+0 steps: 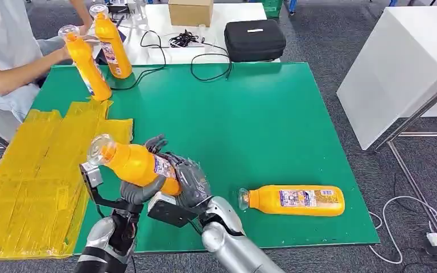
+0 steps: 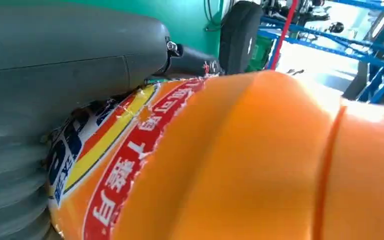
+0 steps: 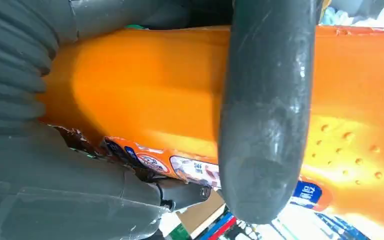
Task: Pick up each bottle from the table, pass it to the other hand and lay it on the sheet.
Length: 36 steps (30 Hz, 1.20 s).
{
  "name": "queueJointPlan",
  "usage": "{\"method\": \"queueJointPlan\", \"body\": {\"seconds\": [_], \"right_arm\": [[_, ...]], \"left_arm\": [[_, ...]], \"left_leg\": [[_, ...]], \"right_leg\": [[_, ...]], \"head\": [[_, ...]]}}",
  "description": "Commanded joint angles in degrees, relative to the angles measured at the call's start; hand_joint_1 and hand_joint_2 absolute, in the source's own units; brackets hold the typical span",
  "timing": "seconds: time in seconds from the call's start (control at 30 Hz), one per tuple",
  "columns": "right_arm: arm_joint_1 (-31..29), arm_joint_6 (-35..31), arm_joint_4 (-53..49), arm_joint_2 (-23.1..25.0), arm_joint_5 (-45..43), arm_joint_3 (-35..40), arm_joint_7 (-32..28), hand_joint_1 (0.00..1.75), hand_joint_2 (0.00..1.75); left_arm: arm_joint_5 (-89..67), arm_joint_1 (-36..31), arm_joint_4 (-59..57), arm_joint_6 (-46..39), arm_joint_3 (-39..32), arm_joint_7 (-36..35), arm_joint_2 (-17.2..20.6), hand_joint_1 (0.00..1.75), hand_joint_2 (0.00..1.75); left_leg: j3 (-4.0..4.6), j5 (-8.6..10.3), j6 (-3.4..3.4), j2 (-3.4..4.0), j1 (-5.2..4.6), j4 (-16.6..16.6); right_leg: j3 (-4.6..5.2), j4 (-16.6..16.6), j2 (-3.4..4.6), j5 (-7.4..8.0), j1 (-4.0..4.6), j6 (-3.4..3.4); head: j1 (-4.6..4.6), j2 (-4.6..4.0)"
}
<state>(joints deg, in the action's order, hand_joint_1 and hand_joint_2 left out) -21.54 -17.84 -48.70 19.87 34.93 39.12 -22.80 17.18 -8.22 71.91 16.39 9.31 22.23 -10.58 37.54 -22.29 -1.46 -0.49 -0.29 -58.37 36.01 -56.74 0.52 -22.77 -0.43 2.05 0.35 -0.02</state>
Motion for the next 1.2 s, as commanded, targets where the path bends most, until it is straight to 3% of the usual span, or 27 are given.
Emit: {"method": "queueJointPlan", "body": {"seconds": [0.03, 0.27, 0.3, 0.33, 0.63, 0.83, 1.1, 1.2], "right_arm": [[0.90, 1.95, 1.06, 0.01, 0.85, 6.10, -1.81, 1.75, 1.75], [0.29, 0.65, 2.51, 0.13, 2.16, 6.00, -0.52, 1.75, 1.75], [0.27, 0.54, 2.55, 0.13, 2.03, 5.91, -0.39, 1.20, 1.75], [0.40, 0.00, 2.35, 0.13, 1.85, 5.65, -0.24, 0.03, 1.75], [0.92, -1.01, 1.14, 0.08, 1.65, 4.76, -0.52, 0.00, 1.75], [3.01, -1.69, -9.53, -2.85, 2.10, 2.26, 0.37, 0.00, 1.75], [3.18, -1.76, -9.42, -2.75, 2.24, 2.41, 0.40, 0.00, 1.75], [4.06, -4.08, -13.99, -3.83, 2.29, 0.84, -0.11, 0.00, 1.75]], "left_arm": [[1.06, -3.90, -2.54, -1.65, -4.26, -0.87, -0.90, 1.75, 1.75], [1.12, -3.63, -1.78, -3.03, -4.73, -0.64, -1.18, 1.75, 1.75], [1.14, -3.51, -1.50, -3.33, -4.91, -0.56, -1.21, 1.75, 1.75], [1.16, -3.34, -1.16, -3.57, -5.09, -0.48, -1.23, 1.75, 1.75], [0.79, -2.96, -0.47, -4.85, -5.73, 0.05, -1.30, 1.75, 1.75], [-2.16, -2.45, 1.28, -9.71, -7.68, 1.40, -1.02, 1.75, 1.75], [-2.65, -2.50, 1.14, -10.16, -7.52, 1.43, -1.06, 1.75, 1.75], [-6.17, -3.02, 0.61, -15.65, -9.06, 1.88, -0.92, 1.75, 1.75]], "left_leg": [[-0.31, -0.14, 0.11, -0.02, 0.08, -0.01], [-0.18, -0.07, 0.08, -0.01, 0.06, 0.02], [-0.20, -0.08, 0.08, 0.00, 0.07, 0.02], [-0.41, -0.20, 0.13, 0.01, 0.11, -0.01], [-0.33, -0.14, 0.11, -0.01, 0.09, 0.01], [-0.26, -0.13, 0.10, 0.00, 0.09, -0.01], [-0.31, -0.12, 0.09, -0.01, 0.08, 0.02], [-0.40, -0.16, 0.12, -0.07, 0.10, 0.01]], "right_leg": [[-0.34, 0.02, -0.10, -0.13, 0.09, -0.07], [-0.21, 0.05, -0.06, -0.06, 0.07, -0.04], [-0.23, 0.05, -0.06, -0.07, 0.07, -0.05], [-0.45, 0.05, -0.08, -0.17, 0.12, -0.07], [-0.36, 0.05, -0.09, -0.12, 0.10, -0.06], [-0.29, 0.05, -0.08, -0.11, 0.10, -0.05], [-0.32, 0.08, -0.11, -0.11, 0.08, -0.04], [-0.44, 0.08, -0.18, -0.16, 0.11, -0.06]], "head": [[0.00, 0.00], [0.00, 0.00], [0.00, 0.00], [0.02, 0.00], [0.02, 0.00], [0.02, 0.00], [0.02, 0.00], [0.02, 0.00]]}}
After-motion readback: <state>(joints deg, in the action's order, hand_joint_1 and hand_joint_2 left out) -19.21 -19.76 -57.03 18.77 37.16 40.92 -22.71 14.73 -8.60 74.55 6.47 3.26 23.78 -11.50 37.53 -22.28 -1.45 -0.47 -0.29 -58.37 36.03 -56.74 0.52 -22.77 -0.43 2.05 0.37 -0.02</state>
